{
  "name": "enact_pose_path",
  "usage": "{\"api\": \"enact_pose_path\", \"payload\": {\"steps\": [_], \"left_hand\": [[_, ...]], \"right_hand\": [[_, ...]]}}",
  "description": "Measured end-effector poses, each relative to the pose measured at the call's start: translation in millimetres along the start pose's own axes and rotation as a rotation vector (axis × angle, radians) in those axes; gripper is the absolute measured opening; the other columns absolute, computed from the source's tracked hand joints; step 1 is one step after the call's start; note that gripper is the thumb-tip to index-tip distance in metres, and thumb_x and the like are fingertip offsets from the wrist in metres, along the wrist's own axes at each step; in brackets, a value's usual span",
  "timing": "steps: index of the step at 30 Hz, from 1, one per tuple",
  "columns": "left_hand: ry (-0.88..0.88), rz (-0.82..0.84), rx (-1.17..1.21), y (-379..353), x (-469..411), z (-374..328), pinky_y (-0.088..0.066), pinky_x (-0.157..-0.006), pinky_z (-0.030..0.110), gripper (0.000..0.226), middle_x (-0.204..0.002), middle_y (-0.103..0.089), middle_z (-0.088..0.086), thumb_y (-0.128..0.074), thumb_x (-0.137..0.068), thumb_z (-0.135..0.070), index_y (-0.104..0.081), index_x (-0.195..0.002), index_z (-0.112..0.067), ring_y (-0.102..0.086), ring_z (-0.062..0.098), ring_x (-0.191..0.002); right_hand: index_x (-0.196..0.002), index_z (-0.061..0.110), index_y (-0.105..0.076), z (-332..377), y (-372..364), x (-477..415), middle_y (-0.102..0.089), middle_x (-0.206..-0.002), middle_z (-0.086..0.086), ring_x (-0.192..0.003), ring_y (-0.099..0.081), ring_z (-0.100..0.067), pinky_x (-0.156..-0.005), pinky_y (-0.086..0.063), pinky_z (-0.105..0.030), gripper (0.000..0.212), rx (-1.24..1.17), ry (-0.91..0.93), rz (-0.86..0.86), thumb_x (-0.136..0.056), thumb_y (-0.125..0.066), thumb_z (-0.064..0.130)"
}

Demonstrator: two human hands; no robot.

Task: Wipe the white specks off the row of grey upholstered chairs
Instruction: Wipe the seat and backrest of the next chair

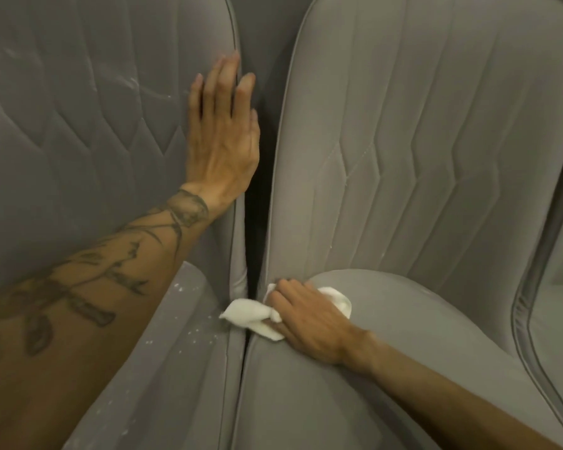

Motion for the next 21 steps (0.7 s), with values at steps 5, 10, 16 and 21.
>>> {"api": "enact_pose_path", "payload": {"steps": [5, 10, 16, 21], "left_hand": [[-0.022, 0.152, 0.034, 15.6, 55.8, -0.8, -0.017, -0.129, 0.053, 0.057, -0.167, -0.029, 0.018, -0.043, -0.103, -0.017, -0.034, -0.159, -0.009, -0.022, 0.034, -0.158], [0.030, 0.339, 0.096, 40.5, 127.5, -6.5, -0.026, -0.125, 0.053, 0.058, -0.168, -0.031, 0.016, -0.051, -0.105, -0.017, -0.035, -0.159, -0.003, -0.029, 0.034, -0.156], [0.219, 0.601, 0.124, 77.7, 195.3, 23.1, -0.038, -0.118, 0.048, 0.048, -0.153, -0.053, 0.016, -0.050, -0.106, -0.015, -0.046, -0.152, -0.004, -0.051, 0.034, -0.139], [0.295, 0.791, 0.003, 110.9, 247.4, 41.0, -0.042, -0.100, 0.049, 0.039, -0.129, -0.062, 0.012, -0.039, -0.106, -0.025, -0.059, -0.136, -0.010, -0.056, 0.035, -0.115]], "right_hand": [[-0.102, 0.021, -0.046, 52.7, -22.7, 30.4, -0.048, -0.101, -0.002, -0.087, -0.048, -0.026, -0.078, -0.033, -0.037, 0.024, -0.202, -0.132, 0.013, -0.107, -0.037, 0.043], [-0.109, 0.015, -0.053, 40.3, -12.4, 26.7, -0.052, -0.106, -0.007, -0.090, -0.053, -0.030, -0.081, -0.037, -0.040, 0.026, -0.194, -0.127, 0.040, -0.106, -0.042, 0.039], [-0.116, 0.015, -0.050, 37.7, -10.8, 24.5, -0.055, -0.110, -0.008, -0.097, -0.056, -0.033, -0.085, -0.043, -0.047, 0.037, -0.078, -0.344, 0.072, -0.106, -0.033, 0.045], [-0.105, 0.021, -0.049, 82.6, -17.4, 46.4, -0.050, -0.099, -0.001, -0.087, -0.052, -0.025, -0.075, -0.042, -0.040, 0.027, -0.178, -0.174, 0.057, -0.105, -0.035, 0.044]]}}
Point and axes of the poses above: each hand's wrist, its own x-axis away from the middle knuckle, its own y-axis out of the back of the hand, z = x × y, the point moved 4 cm from there along -x, towards the middle knuckle
